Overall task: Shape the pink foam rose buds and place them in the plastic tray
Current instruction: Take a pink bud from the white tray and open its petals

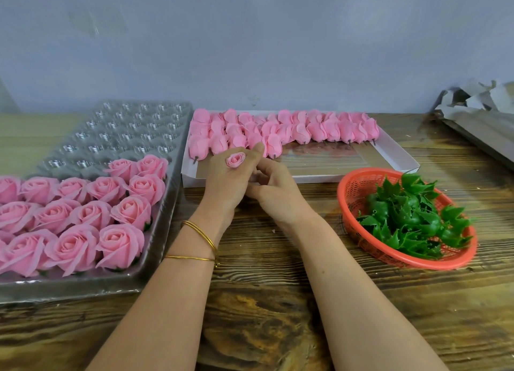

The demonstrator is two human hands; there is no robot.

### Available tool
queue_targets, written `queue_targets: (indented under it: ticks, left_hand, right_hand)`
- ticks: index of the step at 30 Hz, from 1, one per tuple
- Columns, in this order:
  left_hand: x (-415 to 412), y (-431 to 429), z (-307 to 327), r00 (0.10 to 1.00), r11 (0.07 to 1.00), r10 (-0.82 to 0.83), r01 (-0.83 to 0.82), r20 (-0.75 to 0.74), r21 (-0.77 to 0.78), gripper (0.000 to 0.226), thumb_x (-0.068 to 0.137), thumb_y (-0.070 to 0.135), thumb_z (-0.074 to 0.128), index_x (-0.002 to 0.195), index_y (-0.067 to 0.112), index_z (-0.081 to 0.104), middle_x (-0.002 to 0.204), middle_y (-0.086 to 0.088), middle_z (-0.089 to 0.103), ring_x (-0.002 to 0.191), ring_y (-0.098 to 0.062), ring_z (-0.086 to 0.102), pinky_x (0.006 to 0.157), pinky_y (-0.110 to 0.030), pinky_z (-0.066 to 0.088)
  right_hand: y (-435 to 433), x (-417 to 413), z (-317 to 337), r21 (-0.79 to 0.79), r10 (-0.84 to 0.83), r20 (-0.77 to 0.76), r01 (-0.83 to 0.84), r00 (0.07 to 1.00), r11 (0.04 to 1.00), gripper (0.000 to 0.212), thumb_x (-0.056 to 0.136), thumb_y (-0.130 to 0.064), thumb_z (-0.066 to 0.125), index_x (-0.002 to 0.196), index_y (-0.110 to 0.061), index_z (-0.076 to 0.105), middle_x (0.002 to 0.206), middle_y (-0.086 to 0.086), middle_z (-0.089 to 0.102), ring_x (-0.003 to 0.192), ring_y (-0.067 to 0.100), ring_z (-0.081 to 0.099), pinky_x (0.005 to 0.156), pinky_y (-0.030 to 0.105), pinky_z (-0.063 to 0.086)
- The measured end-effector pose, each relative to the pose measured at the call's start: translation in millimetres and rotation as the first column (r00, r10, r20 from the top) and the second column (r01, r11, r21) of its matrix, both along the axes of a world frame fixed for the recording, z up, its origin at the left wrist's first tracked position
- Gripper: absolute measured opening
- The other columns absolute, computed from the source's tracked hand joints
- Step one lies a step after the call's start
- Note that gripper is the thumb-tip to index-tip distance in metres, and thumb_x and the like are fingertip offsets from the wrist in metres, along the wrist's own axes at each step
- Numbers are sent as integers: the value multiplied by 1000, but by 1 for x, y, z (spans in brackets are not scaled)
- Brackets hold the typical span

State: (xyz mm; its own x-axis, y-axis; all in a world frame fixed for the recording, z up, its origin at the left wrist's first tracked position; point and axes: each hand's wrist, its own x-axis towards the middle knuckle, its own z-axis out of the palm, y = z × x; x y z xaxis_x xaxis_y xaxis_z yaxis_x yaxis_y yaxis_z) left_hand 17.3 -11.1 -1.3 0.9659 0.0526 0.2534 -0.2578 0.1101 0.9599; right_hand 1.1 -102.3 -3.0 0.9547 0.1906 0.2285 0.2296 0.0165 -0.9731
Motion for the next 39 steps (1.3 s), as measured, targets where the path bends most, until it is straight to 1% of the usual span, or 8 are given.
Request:
queue_targets:
  ticks: [5,14,19,25,28,31,35,39]
  left_hand:
    - [3,-1,-2,999,1000,28,-28,-28,-14,50,92,34,61,43,25,52,44,12,45,47,-2,49,53,-13,47]
    - [6,-1,-3,998,996,20,-25,-67,-87,46,87,47,58,52,18,54,71,-17,54,68,-22,58,65,-29,52]
    - [5,0,-3,997,999,45,-47,-56,-28,44,89,40,64,49,25,57,51,5,51,58,-13,54,61,-27,49]
    - [5,3,-4,1000,1000,20,-20,-9,-11,44,89,33,66,47,26,58,48,10,52,53,-5,55,53,-17,48]
    - [7,3,-5,1000,1000,25,-25,-2,-14,46,90,31,65,45,25,55,47,11,49,50,-2,52,53,-14,46]
    - [8,5,-6,1000,999,28,-29,-8,-24,49,89,41,62,45,24,51,60,-3,55,65,-11,56,70,-27,51]
    - [9,3,-5,999,995,18,-22,-40,-93,49,84,53,59,46,23,50,77,-18,54,76,-25,57,79,-44,52]
    - [11,1,-7,998,992,5,-13,-63,-122,49,86,52,58,47,23,51,76,-11,62,77,-22,64,73,-41,56]
  right_hand:
    - [0,-2,3,-17,-21,23,21,1000,1000,42,76,22,59,100,-11,67,82,0,67,78,6,64,76,20,53]
    - [1,-1,0,-53,-138,12,139,990,989,37,74,15,70,85,-15,53,81,0,60,78,16,59,67,22,52]
    - [0,-1,0,-38,-113,-2,113,994,993,30,78,16,66,100,-2,59,89,14,64,83,23,62,76,35,54]
    - [-2,-3,4,-14,-44,-3,44,999,999,33,83,19,59,114,7,61,108,36,64,90,24,61,84,32,50]
    - [-3,-4,5,-15,-10,-10,9,1000,1000,32,85,19,57,116,11,60,109,31,66,92,18,63,85,27,51]
    - [-3,-5,5,-35,-9,3,9,1000,999,22,85,16,58,107,11,63,96,11,65,77,1,63,78,18,51]
    - [-2,-3,5,-59,-73,14,74,997,996,29,78,16,67,106,10,63,98,13,65,83,16,62,81,34,54]
    - [1,-2,3,-68,-123,34,125,992,990,35,74,15,71,104,0,59,96,13,63,82,21,60,77,30,54]
